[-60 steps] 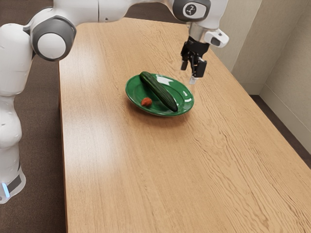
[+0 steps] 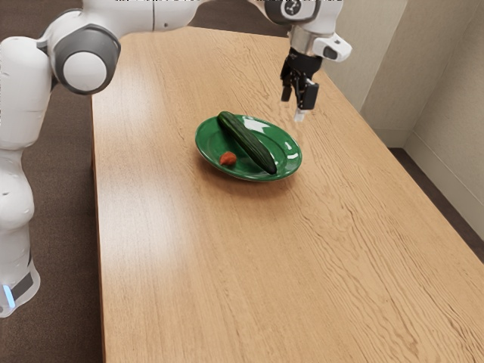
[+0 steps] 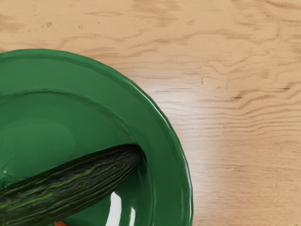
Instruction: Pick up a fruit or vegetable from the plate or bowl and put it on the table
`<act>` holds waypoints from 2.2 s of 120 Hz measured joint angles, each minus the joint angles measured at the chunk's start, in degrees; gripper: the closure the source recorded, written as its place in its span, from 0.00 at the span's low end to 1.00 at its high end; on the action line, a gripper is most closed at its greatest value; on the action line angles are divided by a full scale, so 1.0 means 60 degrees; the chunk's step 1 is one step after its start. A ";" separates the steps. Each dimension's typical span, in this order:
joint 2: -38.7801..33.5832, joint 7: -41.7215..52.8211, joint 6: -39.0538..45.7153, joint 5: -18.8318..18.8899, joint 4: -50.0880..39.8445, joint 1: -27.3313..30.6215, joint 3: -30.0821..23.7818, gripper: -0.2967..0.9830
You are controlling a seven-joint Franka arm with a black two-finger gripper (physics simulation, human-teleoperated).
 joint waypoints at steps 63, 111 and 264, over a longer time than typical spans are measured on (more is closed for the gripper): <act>-0.4605 0.5438 0.2486 -0.0326 -0.7791 0.0007 0.2127 0.23; -0.3345 0.8682 0.3901 -0.0577 -0.6848 -0.0070 0.2197 0.23; -0.1812 1.1762 0.5029 -0.0507 -0.6514 -0.0032 0.2245 0.26</act>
